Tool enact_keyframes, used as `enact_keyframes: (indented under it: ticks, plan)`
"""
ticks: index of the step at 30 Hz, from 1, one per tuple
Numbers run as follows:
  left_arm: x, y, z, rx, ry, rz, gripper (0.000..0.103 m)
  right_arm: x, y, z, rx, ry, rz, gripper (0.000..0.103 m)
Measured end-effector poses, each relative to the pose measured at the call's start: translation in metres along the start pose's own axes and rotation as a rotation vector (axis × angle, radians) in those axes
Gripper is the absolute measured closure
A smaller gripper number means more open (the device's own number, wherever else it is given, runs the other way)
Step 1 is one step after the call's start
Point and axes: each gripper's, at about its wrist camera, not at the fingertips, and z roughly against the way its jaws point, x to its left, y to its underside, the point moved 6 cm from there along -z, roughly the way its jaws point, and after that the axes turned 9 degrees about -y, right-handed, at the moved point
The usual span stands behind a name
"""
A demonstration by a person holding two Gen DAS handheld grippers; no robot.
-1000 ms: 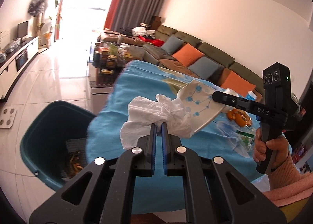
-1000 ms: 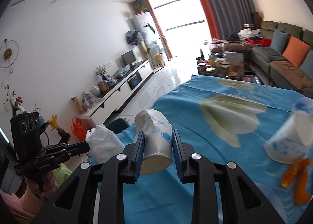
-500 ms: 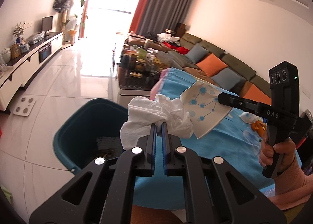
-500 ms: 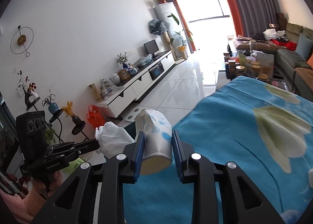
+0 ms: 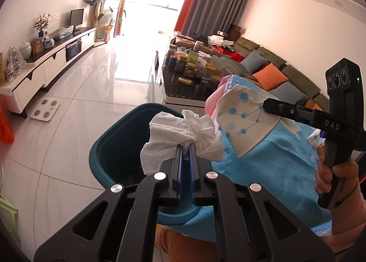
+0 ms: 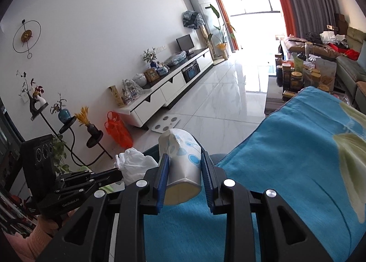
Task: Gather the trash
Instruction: 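Carry tissue and paper cup over the teal bin and release both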
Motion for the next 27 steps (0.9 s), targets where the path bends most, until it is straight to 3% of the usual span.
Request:
enact_keyframes:
  ticks: [18, 23, 27]
  plan:
    - [0.02, 0.016, -0.053, 0.111, -0.066, 0.065, 0.096, 0.0, 0.003, -0.074, 0.139, 0.037, -0.029, 0.072]
    - [0.019, 0.019, -0.071, 0.137, -0.059, 0.088, 0.082, 0.0, 0.004, -0.077, 0.147, 0.036, -0.035, 0.065]
    - [0.019, 0.024, -0.082, 0.151, -0.062, 0.096, 0.082, -0.006, 0.007, -0.07, 0.141, 0.037, -0.051, 0.064]
